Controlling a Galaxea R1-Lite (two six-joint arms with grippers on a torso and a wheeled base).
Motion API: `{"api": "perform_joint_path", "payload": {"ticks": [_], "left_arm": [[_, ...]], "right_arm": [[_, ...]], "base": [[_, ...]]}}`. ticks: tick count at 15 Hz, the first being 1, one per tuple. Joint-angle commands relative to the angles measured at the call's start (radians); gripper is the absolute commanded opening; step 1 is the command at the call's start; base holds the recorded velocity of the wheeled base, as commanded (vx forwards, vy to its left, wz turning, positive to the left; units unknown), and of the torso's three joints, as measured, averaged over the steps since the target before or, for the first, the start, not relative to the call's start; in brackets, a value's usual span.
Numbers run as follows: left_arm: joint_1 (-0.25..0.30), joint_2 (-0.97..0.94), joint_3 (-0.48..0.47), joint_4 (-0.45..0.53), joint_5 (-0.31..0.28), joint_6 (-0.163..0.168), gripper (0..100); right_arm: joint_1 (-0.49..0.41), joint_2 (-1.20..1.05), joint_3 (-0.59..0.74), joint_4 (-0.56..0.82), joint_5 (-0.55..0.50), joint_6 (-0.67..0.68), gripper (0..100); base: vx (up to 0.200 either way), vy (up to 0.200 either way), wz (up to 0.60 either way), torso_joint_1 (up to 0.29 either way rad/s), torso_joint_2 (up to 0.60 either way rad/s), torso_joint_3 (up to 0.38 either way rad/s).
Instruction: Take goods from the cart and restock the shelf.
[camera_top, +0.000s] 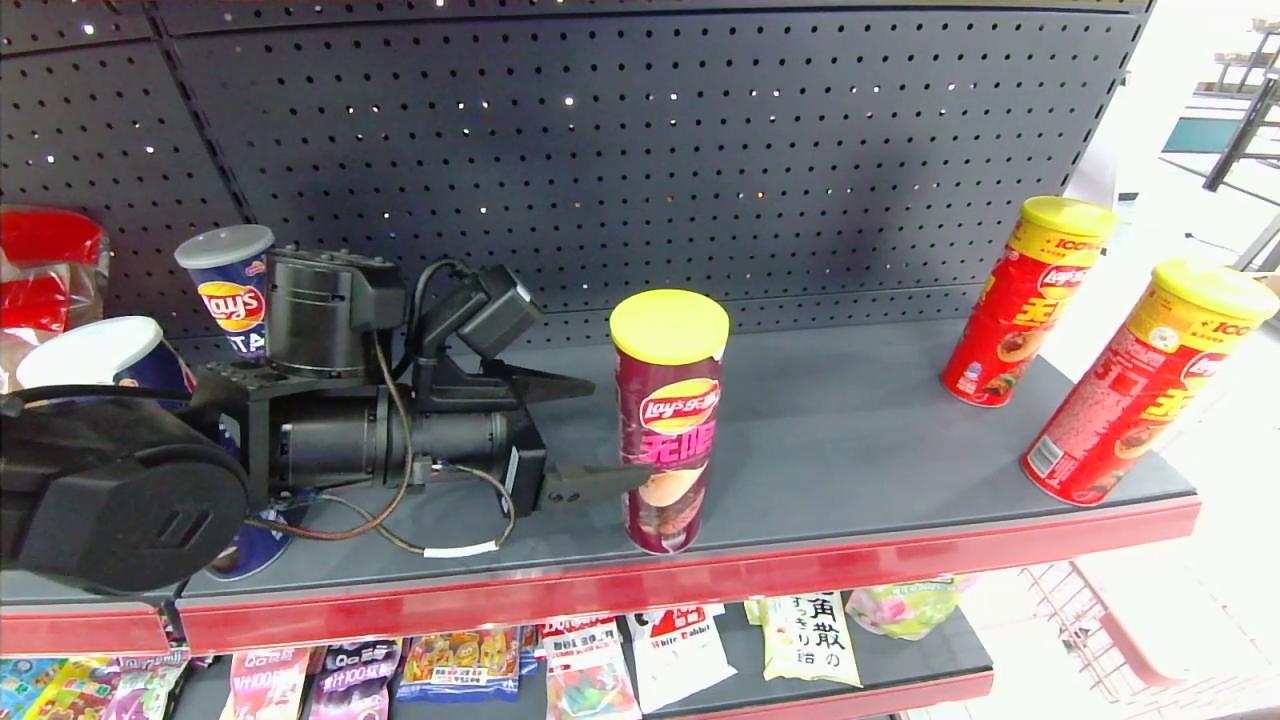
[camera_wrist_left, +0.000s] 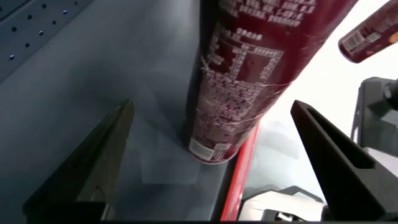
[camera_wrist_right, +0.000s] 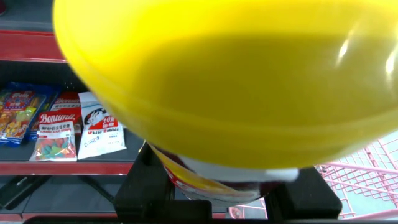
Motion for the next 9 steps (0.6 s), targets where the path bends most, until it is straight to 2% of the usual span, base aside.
{"api": "perform_joint_path", "payload": {"ticks": [1,9], "left_arm": [[0.004,0.009,-0.001,0.000,0.004,0.000,100],[0.019,0.020,-0.002,0.000,0.008,0.003,100]], "right_arm": [[0.000,0.000,0.000,0.000,0.000,0.000,0],[0.000,0.000,0.000,0.000,0.000,-0.002,0]], "base": [[0.000,0.000,0.00,0.000,0.00,0.000],[0.000,0.000,0.00,0.000,0.00,0.000]]}}
